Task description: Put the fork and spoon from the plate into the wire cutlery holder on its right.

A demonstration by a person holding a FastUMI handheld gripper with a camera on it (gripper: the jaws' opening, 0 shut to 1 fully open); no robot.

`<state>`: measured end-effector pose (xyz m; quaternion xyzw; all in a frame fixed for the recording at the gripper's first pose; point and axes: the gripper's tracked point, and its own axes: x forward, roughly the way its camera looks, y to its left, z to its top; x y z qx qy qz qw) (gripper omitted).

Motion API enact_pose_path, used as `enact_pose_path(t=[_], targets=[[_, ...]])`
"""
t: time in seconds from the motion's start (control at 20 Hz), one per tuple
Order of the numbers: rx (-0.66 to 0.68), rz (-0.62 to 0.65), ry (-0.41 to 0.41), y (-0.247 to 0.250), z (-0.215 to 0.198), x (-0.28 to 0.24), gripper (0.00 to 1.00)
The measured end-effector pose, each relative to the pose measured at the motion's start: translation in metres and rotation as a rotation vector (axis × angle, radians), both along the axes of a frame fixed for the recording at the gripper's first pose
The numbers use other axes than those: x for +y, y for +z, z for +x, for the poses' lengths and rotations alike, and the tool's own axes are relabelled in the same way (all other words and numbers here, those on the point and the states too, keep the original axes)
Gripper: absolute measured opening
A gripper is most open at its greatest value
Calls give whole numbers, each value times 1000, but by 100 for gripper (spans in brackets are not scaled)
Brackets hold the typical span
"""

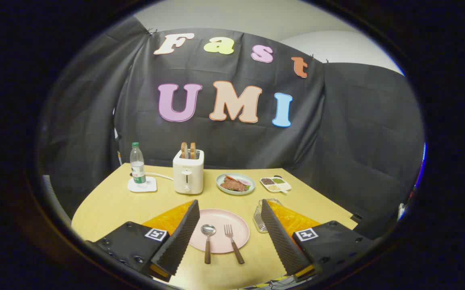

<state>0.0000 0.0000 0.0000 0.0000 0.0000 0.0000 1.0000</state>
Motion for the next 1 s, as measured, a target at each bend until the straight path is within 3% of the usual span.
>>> enact_pose_path(t=[0.6,1.0], targets=[[0,-8,77,-8,13,-40,99],[54,-65,109,-44,29,-62,99]])
